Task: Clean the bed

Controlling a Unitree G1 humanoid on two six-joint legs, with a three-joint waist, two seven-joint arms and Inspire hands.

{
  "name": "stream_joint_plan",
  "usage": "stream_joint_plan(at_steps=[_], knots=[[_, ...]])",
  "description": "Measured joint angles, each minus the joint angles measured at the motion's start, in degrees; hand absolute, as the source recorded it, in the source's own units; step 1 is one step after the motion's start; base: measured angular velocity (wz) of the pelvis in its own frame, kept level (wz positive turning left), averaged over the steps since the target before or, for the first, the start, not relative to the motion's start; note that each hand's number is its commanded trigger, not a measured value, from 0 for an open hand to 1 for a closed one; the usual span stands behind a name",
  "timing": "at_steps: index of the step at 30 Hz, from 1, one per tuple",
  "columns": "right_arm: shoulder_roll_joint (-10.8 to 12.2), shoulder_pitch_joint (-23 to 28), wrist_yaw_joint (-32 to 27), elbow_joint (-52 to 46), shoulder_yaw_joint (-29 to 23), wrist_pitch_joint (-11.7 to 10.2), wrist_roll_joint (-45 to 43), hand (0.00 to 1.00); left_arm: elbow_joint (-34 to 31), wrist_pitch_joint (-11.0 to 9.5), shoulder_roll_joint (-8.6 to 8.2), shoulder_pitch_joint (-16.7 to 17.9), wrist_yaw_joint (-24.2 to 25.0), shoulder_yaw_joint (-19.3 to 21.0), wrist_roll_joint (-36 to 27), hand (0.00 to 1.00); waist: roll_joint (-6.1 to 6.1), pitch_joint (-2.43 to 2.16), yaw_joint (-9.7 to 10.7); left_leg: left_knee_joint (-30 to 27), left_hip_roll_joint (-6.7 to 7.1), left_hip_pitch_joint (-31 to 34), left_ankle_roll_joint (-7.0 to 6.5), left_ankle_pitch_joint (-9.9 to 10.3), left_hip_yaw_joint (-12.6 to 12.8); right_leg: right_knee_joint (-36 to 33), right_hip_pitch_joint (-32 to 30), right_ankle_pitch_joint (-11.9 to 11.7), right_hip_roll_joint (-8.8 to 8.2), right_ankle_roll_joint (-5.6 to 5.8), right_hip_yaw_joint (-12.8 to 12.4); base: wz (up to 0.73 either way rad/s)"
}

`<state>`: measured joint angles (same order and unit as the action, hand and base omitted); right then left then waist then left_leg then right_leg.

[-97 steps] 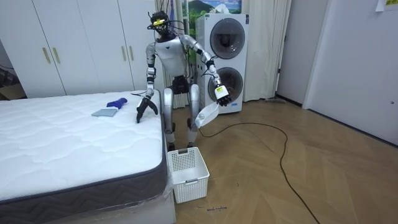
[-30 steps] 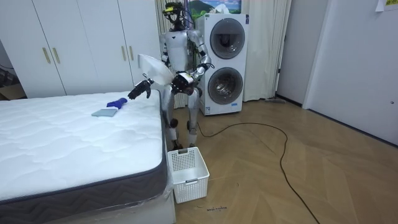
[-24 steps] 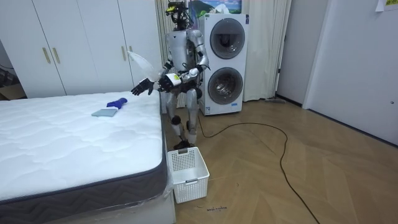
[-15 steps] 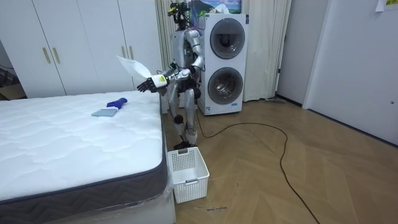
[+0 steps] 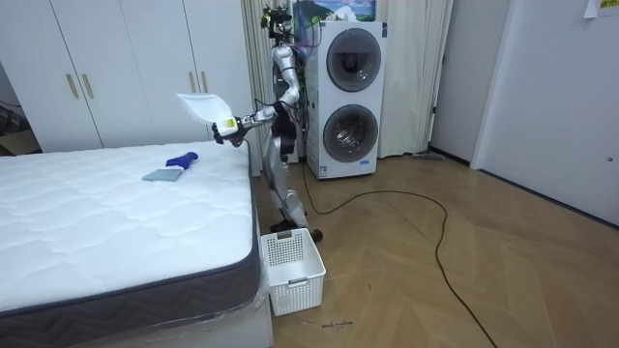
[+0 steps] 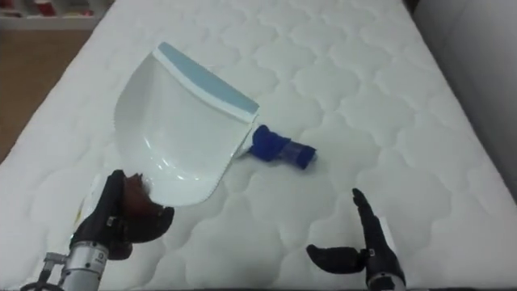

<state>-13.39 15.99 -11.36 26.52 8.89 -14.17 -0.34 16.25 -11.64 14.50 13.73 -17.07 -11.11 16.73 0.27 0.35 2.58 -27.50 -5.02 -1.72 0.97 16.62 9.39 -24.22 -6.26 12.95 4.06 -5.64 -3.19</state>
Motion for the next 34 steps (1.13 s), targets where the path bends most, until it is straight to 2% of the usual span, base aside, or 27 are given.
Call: stream_joint_plan(at_steps=[1, 3, 4, 5, 6, 7, 11, 15, 17, 19, 20, 22, 25, 28, 32, 34], knots=[[0.00, 0.07, -0.02, 0.01, -0.03, 0.42, 0.05, 0.00, 0.98, 0.00, -0.11, 0.00, 0.22, -0.18, -0.48, 0.00, 0.13, 0.02, 0.13, 1.10, 1.04, 1.26, 0.57, -0.11, -2.03, -0.01, -0.02, -0.01, 0.24, -0.06, -1.27, -0.62], [0.01, 0.07, 0.00, 0.21, -0.01, 0.60, 0.11, 0.00, 1.22, 0.00, -0.11, 0.06, 0.34, -0.27, -0.47, 0.00, 0.34, 0.29, -0.03, 5.20, 1.89, 3.79, 1.31, -1.04, -3.18, -0.58, 0.01, 0.24, 0.50, -0.30, -2.04, -0.59], [0.35, 0.12, 0.14, 0.76, 0.11, 0.61, 0.07, 0.00, 1.32, 0.01, 0.02, 0.50, 0.33, -0.21, -0.41, 0.00, 0.27, 0.29, -0.26, 5.81, 1.84, 4.44, 0.35, -1.50, -3.39, -0.82, 0.21, 0.62, 0.98, -0.16, -2.98, -0.58], [0.41, 0.32, 0.29, 0.85, 0.13, 0.62, -0.01, 0.00, 1.31, 0.01, 0.06, 0.80, 0.32, -0.21, -0.37, 0.00, 0.32, -0.08, -0.46, 6.13, 1.86, 4.05, 0.33, -1.38, -3.46, -0.77, 0.24, 0.79, 1.03, -0.10, -3.06, -0.36], [0.31, 0.55, 0.31, 0.87, 0.10, 0.62, 0.02, 0.00, 1.29, 0.00, 0.06, 0.70, 0.33, -0.24, -0.41, 0.00, 0.23, -0.22, -0.23, 7.08, 2.10, 3.29, 0.19, -1.22, -3.42, -0.51, 0.23, 0.97, 0.93, 0.04, -2.74, -0.15], [0.06, 0.76, 0.29, 0.87, 0.03, 0.62, 0.04, 0.00, 1.29, 0.00, 0.05, 0.68, 0.32, -0.24, -0.47, 0.00, 0.17, -0.12, -0.24, 7.95, 2.76, 2.74, 0.16, -1.30, -3.39, -0.30, 0.18, 1.06, 0.79, 0.12, -2.68, -0.06], [0.05, 1.17, -0.03, 0.99, -0.04, 0.75, -0.20, 0.00, 1.29, 0.01, 0.10, 0.88, 0.30, -0.24, -1.60, 0.00, 0.31, -0.17, -0.11, 8.42, 2.87, 2.16, 0.17, -1.30, -3.44, 0.67, 0.59, 1.38, 0.38, -0.09, -1.32, -0.02], [0.04, 1.51, -0.07, 1.92, -0.18, 1.37, -0.28, 0.00, 2.20, -0.03, 0.06, 2.84, 0.42, -0.22, -3.77, 0.00, 0.28, -0.15, -0.10, 10.54, 2.80, 0.21, 0.37, -1.57, -3.74, 3.25, 2.80, 1.37, 0.41, -0.25, -1.09, 0.02], [0.05, 1.36, -0.06, 5.27, -0.26, 1.48, -1.19, 0.00, 5.64, -0.02, 0.03, 2.86, 1.53, -0.21, -3.76, 0.00, 0.17, -0.20, -0.59, 11.74, 2.78, -1.61, 0.40, -1.59, -3.83, 4.61, 4.68, 1.35, 0.48, -0.27, -0.84, 0.02], [0.00, 1.35, 0.04, 10.26, -0.61, 1.92, -0.74, 0.00, 12.54, 0.06, 0.04, 2.69, 3.06, -0.11, -3.84, 0.00, -0.11, -0.15, -1.53, 13.10, 2.78, -3.26, 0.41, -1.61, -3.67, 6.26, 6.40, 1.35, 0.49, -0.27, -0.76, 0.00], [0.02, 1.12, 0.17, 11.68, -0.68, 2.00, -0.40, 0.00, 14.66, 0.13, 0.00, 2.58, 3.50, 0.12, -3.93, 0.00, 0.11, -0.35, -1.52, 13.21, 2.78, -3.34, 0.41, -1.61, -3.72, 6.60, 6.64, 1.33, 0.44, -0.27, -0.60, 0.00], [0.21, -0.45, 0.84, 18.36, -1.12, 3.51, -0.05, 0.00, 21.58, 2.26, -0.72, 2.66, 5.19, 2.66, -4.30, 0.00, -0.24, -0.37, -1.58, 14.04, 2.75, -3.72, 0.42, -1.60, -3.93, 7.29, 6.93, 1.33, -0.07, -0.27, 2.52, -0.05], [0.19, -1.40, 2.00, 25.52, -1.37, 5.48, 0.09, 0.00, 30.59, 3.61, -1.59, 2.32, 6.33, 6.25, -5.31, 0.00, -0.78, -0.45, -1.69, 14.58, 2.70, -4.33, 0.43, -1.59, -4.16, 8.80, 8.49, 1.20, -0.14, -0.28, 3.27, 0.07], [0.30, -1.72, 2.24, 28.24, -1.37, 5.57, 0.02, 0.00, 35.44, 5.61, -1.64, 2.53, 6.58, 7.91, -6.02, 0.00, -0.98, -0.34, -1.25, 14.75, 2.73, -5.49, 0.45, -1.56, -4.86, 10.20, 10.57, 1.11, -0.45, -0.19, 5.37, 0.13], [0.33, -2.75, 2.47, 31.40, -2.55, 6.84, -2.16, 0.00, 39.31, 6.36, -2.27, 2.77, 6.79, 11.31, -6.02, 0.00, -1.71, -0.33, -1.65, 15.21, 2.74, -6.73, 0.45, -1.56, -4.92, 11.03, 12.24, 1.07, -0.52, -0.13, 5.87, 0.10], [0.32, -3.67, 2.68, 33.16, -3.78, 7.77, -4.42, 0.00, 42.59, 8.51, -2.30, 2.90, 7.63, 12.37, -5.91, 0.00, -1.62, -0.38, -1.48, 16.12, 2.78, -8.46, 0.45, -1.56, -5.00, 11.85, 13.90, 1.06, -0.50, -0.11, 6.14, -0.04]])
